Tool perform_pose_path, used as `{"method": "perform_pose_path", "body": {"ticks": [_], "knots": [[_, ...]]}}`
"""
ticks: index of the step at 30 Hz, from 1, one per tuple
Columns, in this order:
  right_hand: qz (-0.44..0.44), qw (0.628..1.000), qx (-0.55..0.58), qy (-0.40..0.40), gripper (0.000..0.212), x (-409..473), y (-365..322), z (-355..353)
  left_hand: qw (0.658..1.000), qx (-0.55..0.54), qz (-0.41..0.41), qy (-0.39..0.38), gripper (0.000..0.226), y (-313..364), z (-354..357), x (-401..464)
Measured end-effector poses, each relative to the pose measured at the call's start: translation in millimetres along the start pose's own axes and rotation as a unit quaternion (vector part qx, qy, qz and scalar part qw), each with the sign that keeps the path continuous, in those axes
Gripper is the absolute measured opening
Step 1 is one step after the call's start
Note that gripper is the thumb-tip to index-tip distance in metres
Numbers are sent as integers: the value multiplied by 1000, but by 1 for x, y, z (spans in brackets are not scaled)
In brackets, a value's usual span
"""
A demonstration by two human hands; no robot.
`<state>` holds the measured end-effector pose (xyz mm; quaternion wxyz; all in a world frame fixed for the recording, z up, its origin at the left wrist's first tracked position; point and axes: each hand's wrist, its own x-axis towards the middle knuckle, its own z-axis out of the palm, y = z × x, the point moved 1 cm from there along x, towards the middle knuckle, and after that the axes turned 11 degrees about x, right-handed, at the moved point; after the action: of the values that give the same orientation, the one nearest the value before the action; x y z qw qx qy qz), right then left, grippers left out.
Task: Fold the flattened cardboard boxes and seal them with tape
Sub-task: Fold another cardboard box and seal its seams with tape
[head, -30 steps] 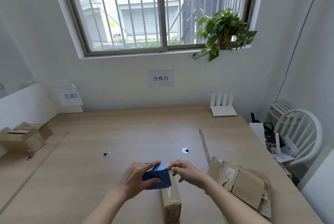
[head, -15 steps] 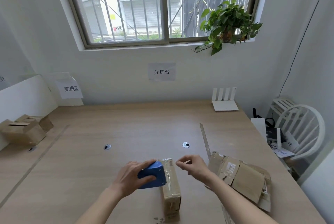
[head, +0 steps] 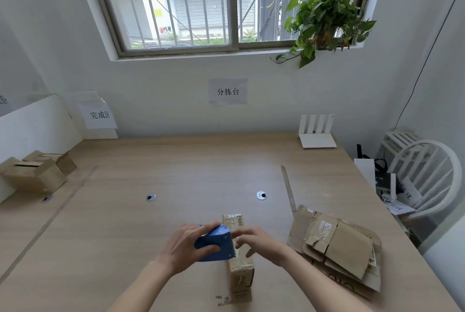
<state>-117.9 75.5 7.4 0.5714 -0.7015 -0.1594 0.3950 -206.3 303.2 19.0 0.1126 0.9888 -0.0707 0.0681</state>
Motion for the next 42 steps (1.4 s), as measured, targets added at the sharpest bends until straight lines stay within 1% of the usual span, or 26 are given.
{"method": "perform_pose_path", "body": {"ticks": [2, 3, 6, 7, 14, 19, 21, 25, 28, 31, 35, 37, 39, 42], "knots": [[11, 1000, 21, 0, 47, -1, -2, -1, 1000, -1, 0, 0, 69, -1, 0, -1], [10, 1000, 23, -1, 47, -2, -2, -1, 1000, 1, 0, 0, 69, 0, 0, -1], [-8, 1000, 6, -6, 31, -3, -2, -1, 1000, 2, -2, -1, 69, 0, -2, -3], [-12, 1000, 1, -3, 29, -4, -2, -2, 1000, 0, -3, -1, 69, 0, -2, -3], [-26, 999, -35, 1, 26, -5, 1, -5, 1000, 9, -10, -13, 70, -4, 2, -8], [-35, 999, -32, 17, 20, -5, 5, -1, 1000, 6, -6, -12, 70, -2, 5, -12], [-24, 999, -23, 11, 22, -6, 6, 1, 1000, 7, -4, -4, 71, 1, 5, -11], [12, 1000, -6, -2, 38, -3, 7, 3, 1000, 8, 0, 7, 72, 2, 4, -12], [24, 1000, -2, -5, 41, -1, 8, 4, 1000, 7, -1, 8, 72, 2, 4, -12], [28, 1000, 4, -5, 37, 1, 9, 5, 1000, 7, 4, 9, 72, 3, 2, -12], [0, 1000, -20, -2, 25, 2, 11, 2, 1000, 2, 6, 2, 72, 2, 1, -12], [-11, 1000, -25, 8, 25, 5, 16, 1, 1000, 5, 2, -6, 68, -1, 3, -12], [-26, 998, -38, 42, 24, 10, 22, 1, 1000, 7, -2, -6, 65, -2, 6, -13], [-32, 992, -75, 98, 28, 17, 34, 1, 999, 29, 2, -14, 70, 2, 14, -13]]}}
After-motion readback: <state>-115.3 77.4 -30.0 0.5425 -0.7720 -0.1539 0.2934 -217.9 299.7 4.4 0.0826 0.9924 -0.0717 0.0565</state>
